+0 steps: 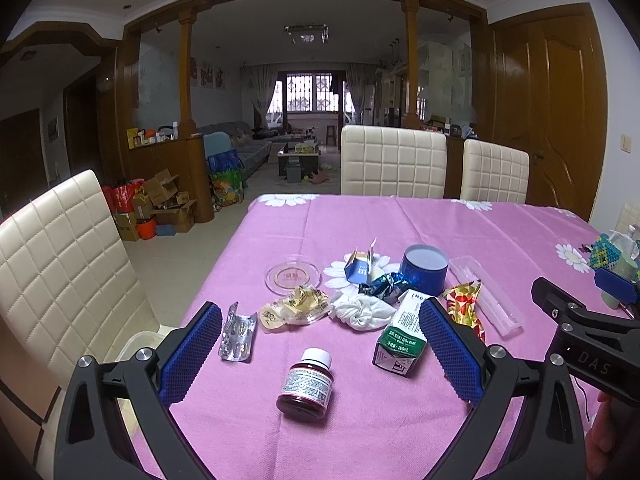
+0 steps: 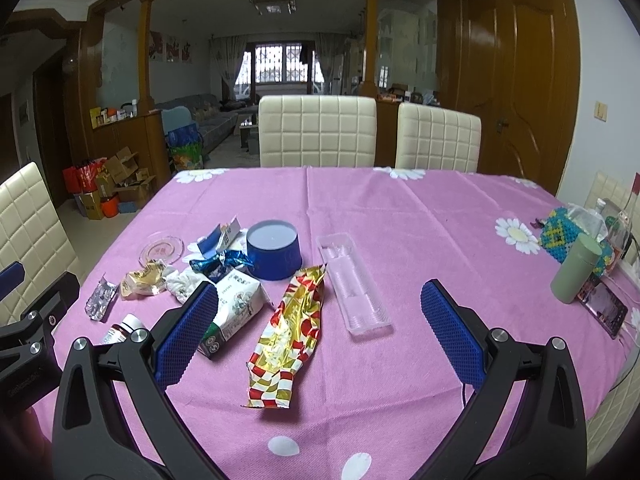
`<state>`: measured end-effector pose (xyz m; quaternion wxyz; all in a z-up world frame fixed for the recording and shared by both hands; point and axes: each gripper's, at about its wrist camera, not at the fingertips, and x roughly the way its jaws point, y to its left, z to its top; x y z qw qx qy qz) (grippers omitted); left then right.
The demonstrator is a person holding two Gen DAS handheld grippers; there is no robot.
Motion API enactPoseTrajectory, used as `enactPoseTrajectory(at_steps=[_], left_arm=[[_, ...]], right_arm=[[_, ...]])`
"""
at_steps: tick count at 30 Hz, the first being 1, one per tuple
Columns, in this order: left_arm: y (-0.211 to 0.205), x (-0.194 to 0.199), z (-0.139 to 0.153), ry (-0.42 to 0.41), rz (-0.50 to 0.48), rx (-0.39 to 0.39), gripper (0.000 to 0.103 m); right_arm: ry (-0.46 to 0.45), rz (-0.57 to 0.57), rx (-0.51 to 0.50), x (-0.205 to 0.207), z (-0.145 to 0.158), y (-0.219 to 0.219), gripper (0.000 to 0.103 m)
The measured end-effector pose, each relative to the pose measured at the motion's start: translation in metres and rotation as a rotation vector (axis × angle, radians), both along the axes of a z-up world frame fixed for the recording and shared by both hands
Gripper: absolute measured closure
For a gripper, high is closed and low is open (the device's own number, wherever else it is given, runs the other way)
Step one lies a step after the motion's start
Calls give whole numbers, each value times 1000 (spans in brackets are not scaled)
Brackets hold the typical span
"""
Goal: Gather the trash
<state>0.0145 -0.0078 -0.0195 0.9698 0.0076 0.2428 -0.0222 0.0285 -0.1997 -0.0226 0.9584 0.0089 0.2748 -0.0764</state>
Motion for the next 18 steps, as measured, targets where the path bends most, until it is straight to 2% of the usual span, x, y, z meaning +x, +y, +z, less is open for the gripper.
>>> enactPoseTrajectory(at_steps=[18], left_arm=[[1, 11, -7, 41, -3, -4, 6]], right_arm=[[31, -3, 7, 9, -7, -3, 3]])
